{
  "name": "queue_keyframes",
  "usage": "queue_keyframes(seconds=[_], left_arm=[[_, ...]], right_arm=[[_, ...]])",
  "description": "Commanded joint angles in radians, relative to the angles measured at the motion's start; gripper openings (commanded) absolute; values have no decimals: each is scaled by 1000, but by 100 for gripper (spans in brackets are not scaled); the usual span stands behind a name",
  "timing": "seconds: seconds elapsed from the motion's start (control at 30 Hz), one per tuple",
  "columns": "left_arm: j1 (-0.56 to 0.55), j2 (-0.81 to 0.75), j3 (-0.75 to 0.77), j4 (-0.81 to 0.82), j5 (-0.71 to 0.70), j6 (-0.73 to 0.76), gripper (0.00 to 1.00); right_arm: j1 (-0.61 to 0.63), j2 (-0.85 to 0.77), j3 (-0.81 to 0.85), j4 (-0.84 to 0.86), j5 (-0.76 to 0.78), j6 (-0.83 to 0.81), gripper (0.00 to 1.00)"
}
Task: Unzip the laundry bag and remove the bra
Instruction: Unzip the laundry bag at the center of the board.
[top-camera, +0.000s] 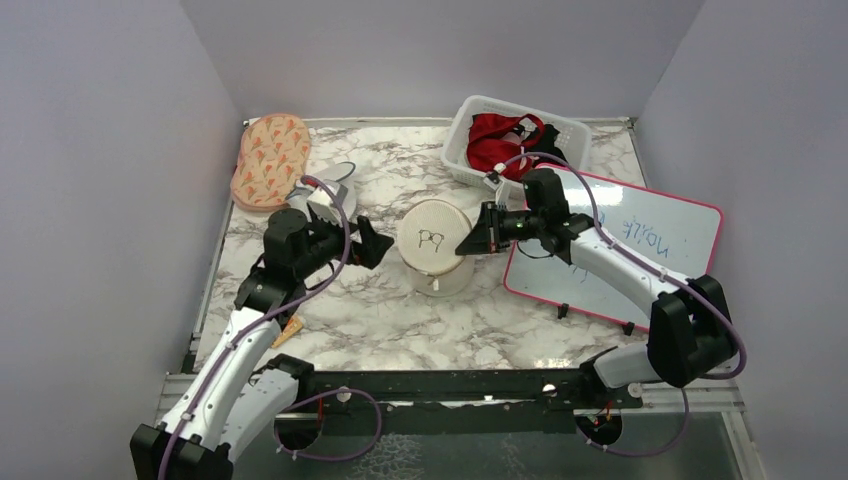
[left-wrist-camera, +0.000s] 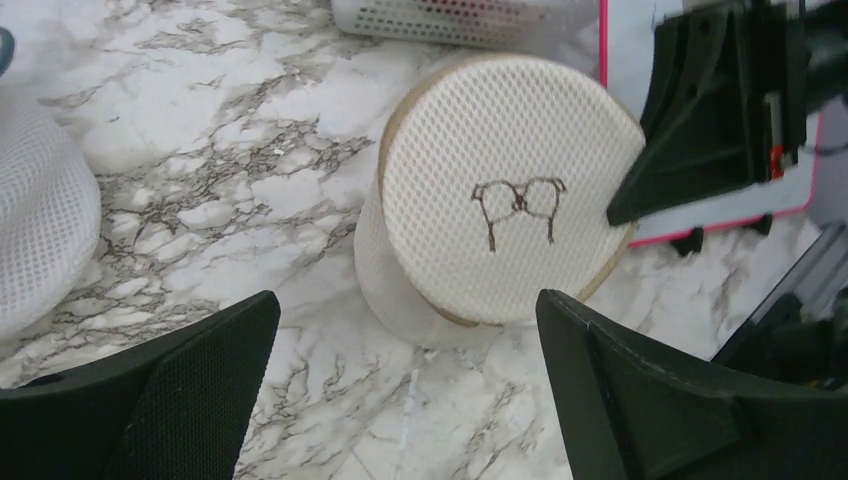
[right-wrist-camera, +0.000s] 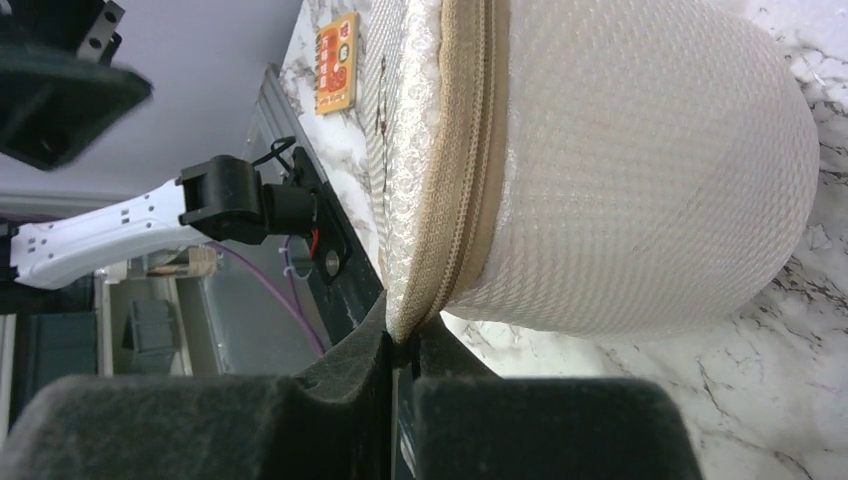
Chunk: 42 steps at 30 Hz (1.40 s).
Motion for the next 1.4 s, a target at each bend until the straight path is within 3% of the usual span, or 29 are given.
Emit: queue_keyframes(seconds=[0.0,0.1,0.2,0.3,0.43,0.57,0.83,0.97,1.2,1.37], left_arm=[[-155,-36,-44,3,-14,370,93],[-330,-20,-96,85,-84,536,86],[-416,17,-125,113,-73,752,79],[-450,-4,-159,110,-58,971,77],[-493,-60,-201,120,-28,1246,49],[-532,-23,-206,125,-44,1366,47],[-589,61,-211,137,-31,1403,49],[-604,77,-245,163,-72,1411,59],[-606,163,-247,263,-108,1370,46],[-599,203,-225,300,-98,1315,44]], right_arm=[[-29,34,42,-44,-164,-60,1],[-30,42,39,-25,-187,-64,1],[-29,58,44,-18,-209,-70,1],[-29,70,47,-17,-228,-68,1],[-30,69,16,44,-272,-44,1],[-29,84,20,31,-257,-66,1],[-30,99,43,7,-241,-81,1],[-29,107,53,6,-249,-75,1],[-24,94,34,49,-259,-42,1],[-7,90,13,80,-257,-27,1]])
